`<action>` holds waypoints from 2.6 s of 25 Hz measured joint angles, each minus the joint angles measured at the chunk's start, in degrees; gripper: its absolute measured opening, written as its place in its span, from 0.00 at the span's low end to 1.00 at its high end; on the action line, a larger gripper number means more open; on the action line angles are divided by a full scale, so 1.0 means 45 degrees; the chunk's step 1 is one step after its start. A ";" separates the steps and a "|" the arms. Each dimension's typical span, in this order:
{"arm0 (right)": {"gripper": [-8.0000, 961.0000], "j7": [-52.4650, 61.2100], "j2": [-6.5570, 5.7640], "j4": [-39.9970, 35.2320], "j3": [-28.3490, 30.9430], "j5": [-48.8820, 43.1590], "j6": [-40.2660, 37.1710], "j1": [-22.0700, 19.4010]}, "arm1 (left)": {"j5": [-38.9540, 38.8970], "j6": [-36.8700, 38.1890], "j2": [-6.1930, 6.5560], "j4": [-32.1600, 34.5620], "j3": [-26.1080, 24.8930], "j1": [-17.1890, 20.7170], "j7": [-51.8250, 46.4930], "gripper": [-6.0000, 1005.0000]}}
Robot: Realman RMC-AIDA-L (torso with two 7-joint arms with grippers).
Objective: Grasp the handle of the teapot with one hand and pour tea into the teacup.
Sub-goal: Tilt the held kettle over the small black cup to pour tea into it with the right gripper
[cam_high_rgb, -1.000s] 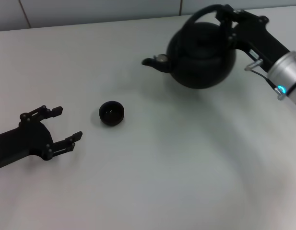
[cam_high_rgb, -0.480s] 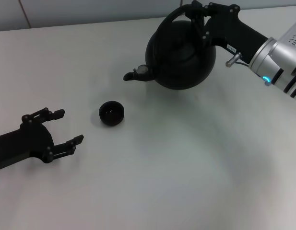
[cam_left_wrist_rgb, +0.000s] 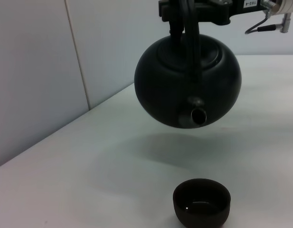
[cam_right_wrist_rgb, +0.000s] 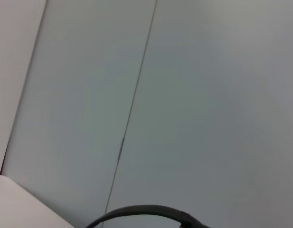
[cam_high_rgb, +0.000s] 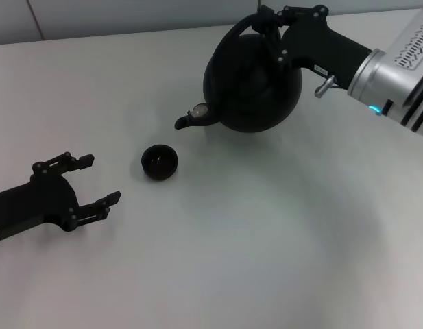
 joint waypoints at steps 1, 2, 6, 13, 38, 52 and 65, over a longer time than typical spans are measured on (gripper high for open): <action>0.13 0.0017 0.0005 -0.0045 -0.0066 0.0000 0.0035 0.0029 | 0.0000 -0.0001 0.0003 0.0000 0.0000 -0.0001 0.0000 0.80; 0.13 0.0027 0.0008 -0.0076 -0.0106 0.0001 0.0047 0.0056 | 0.0001 -0.0001 0.0007 0.0000 0.0000 -0.0006 0.0000 0.80; 0.13 0.0061 0.0008 -0.0153 -0.0276 0.0001 0.0079 0.0151 | 0.0001 -0.0005 0.0016 0.0000 0.0001 -0.0043 -0.0001 0.80; 0.13 0.0072 0.0006 -0.0359 -0.0752 0.0001 0.0108 0.0216 | -0.0001 -0.0006 0.0016 -0.0046 0.0007 -0.0120 -0.0001 0.80; 0.13 0.0108 0.0018 -0.0982 -0.1943 0.0094 0.0694 0.0240 | 0.0332 -0.0012 -0.0007 -0.0001 0.0021 -0.0203 -0.0139 0.80; 0.13 0.0105 0.0042 -0.1251 -0.2254 0.0140 0.0799 0.0280 | 0.0331 0.0034 -0.0023 -0.0013 0.0021 -0.0203 -0.0138 0.80; 0.12 0.0096 0.0043 -0.1494 -0.2759 0.0126 0.1131 0.0285 | 0.0331 0.0059 -0.0026 -0.0003 0.0021 -0.0221 -0.0137 0.79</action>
